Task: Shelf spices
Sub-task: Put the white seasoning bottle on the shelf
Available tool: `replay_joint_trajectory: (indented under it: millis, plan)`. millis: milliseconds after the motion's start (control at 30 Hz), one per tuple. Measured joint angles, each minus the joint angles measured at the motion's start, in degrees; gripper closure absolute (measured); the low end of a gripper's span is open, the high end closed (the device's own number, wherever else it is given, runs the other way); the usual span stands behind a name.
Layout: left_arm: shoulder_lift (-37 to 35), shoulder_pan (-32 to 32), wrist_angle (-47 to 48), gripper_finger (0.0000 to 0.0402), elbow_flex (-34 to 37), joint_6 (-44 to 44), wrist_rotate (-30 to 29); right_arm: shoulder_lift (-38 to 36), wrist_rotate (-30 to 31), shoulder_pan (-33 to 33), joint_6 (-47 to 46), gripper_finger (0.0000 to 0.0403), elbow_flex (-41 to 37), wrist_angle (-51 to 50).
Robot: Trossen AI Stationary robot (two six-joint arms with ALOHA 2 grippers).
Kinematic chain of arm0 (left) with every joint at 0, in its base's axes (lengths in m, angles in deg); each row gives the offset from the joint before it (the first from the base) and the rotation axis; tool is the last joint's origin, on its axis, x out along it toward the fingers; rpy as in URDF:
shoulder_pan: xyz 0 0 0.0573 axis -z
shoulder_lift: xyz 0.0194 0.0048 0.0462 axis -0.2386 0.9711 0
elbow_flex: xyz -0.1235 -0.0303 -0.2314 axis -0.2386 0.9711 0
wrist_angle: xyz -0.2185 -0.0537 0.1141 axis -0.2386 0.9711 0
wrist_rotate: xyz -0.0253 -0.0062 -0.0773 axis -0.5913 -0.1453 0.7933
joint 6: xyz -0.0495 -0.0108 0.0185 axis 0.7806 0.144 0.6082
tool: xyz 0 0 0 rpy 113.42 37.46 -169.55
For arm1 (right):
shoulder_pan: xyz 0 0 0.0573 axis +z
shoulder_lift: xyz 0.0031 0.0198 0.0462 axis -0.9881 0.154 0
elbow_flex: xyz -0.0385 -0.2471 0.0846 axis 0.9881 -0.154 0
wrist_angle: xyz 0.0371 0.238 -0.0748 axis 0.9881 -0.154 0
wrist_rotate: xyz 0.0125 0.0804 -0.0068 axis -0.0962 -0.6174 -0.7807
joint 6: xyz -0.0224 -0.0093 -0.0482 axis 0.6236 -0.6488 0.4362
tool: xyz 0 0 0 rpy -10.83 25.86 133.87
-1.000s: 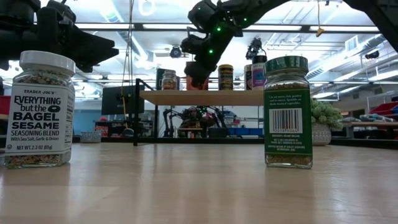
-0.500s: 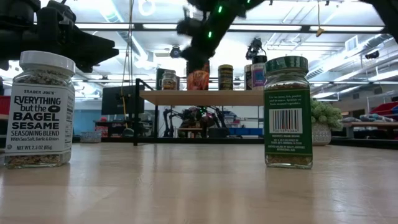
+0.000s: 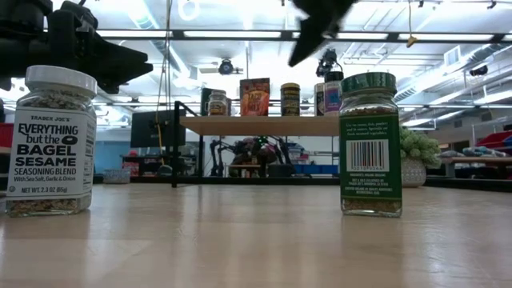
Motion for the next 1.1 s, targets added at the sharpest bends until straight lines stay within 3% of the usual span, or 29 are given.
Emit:
replay_joint_trajectory:
  millis: [167, 367, 467, 767, 1100]
  plan:
    - [0.00, 0.01, -0.04, 0.0188, 0.00, 0.01, -0.02, -9.42, 1.77, 7.88, -8.78, 0.0403, -13.48, 8.38]
    - [0.00, 0.00, -0.41, 0.0188, 0.00, 0.02, -0.02, -14.77, 2.26, 14.23, -12.33, 0.0403, -21.78, 19.44]
    - [0.00, 0.01, -0.48, 0.0188, 0.00, 0.02, -0.02, -14.00, 2.08, 15.31, -11.70, 0.0400, -23.55, 26.09]
    - [0.00, 0.02, -0.57, 0.0188, 0.00, 0.02, -0.02, -5.14, -6.67, 14.07, -0.41, 0.0398, -24.05, 44.04]
    - [0.00, 0.00, -0.57, 0.0188, 0.00, 0.02, -0.02, -4.24, -6.80, 14.12, -2.02, 0.0395, -23.99, 46.24]
